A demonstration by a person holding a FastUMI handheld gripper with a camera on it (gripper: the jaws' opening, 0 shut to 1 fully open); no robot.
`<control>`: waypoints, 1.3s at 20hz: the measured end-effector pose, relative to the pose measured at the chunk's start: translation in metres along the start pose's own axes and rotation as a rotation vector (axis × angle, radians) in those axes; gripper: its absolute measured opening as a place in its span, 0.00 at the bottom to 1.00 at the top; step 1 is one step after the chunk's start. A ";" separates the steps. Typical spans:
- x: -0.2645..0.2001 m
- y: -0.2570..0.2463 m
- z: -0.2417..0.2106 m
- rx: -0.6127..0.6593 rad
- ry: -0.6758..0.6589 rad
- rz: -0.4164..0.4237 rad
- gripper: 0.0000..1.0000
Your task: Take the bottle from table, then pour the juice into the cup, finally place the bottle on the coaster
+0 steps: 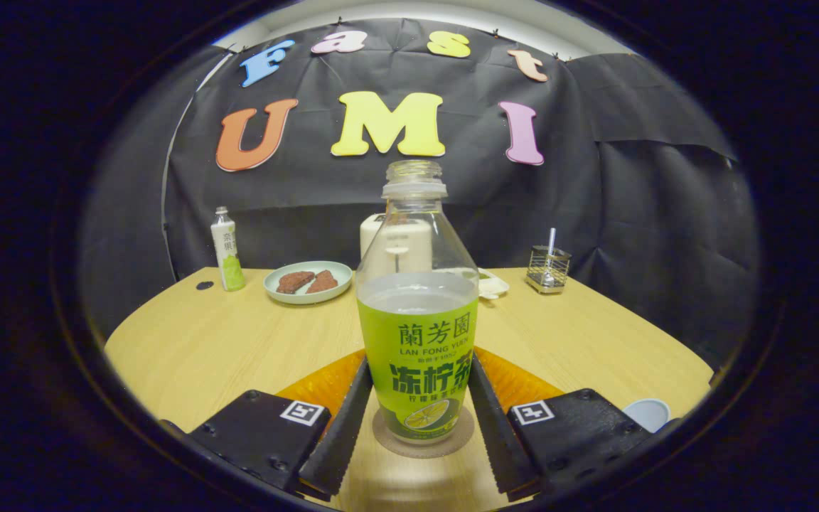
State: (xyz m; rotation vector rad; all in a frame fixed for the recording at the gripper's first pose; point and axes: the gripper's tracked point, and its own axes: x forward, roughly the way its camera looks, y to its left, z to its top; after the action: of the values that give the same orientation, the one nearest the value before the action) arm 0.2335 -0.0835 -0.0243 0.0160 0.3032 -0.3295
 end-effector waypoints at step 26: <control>-0.107 -0.008 0.025 -0.040 -0.190 0.047 1.00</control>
State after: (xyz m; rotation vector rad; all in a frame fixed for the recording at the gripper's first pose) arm 0.1416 -0.0587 0.0312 -0.0471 0.1206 -0.2763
